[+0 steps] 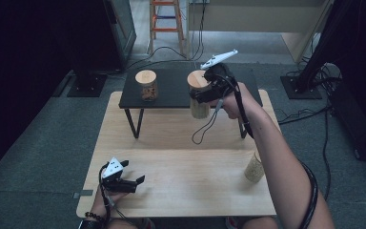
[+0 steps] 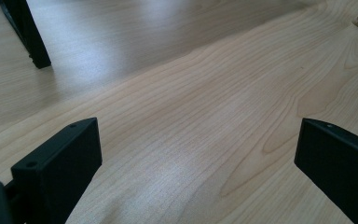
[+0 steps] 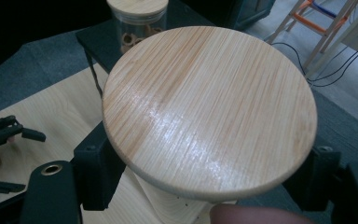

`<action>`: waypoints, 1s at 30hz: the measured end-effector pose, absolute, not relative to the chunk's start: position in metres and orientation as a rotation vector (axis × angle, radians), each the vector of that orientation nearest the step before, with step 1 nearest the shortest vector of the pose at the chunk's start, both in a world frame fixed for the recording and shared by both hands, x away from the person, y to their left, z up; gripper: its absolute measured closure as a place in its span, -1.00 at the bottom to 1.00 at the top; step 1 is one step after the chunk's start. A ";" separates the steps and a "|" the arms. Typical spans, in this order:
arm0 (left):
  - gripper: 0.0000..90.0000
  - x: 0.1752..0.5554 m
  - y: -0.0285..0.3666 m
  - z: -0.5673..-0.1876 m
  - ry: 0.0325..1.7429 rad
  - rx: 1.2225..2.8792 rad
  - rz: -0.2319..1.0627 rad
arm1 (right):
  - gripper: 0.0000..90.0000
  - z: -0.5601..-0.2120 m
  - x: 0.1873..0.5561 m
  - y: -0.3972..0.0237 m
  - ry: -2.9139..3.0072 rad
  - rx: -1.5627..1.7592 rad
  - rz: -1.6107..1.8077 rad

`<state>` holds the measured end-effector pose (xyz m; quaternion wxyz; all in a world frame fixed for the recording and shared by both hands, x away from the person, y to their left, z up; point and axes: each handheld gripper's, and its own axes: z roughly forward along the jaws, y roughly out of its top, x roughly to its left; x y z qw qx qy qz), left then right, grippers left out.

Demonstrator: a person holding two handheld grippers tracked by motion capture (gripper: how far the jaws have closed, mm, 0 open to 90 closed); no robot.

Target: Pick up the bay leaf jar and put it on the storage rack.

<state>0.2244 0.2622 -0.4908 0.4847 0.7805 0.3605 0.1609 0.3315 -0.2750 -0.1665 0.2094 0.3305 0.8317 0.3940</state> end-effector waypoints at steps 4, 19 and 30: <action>-0.99 0.224 0.262 -0.491 0.879 1.896 0.396 | -0.44 -0.166 0.339 -0.273 2.307 0.931 1.088; -0.99 0.223 0.260 -0.491 0.867 1.909 0.400 | -0.44 -0.168 0.368 -0.268 2.269 1.003 1.111; -0.99 0.222 0.261 -0.491 0.865 1.906 0.406 | -0.44 -0.169 0.388 -0.266 2.250 1.043 1.135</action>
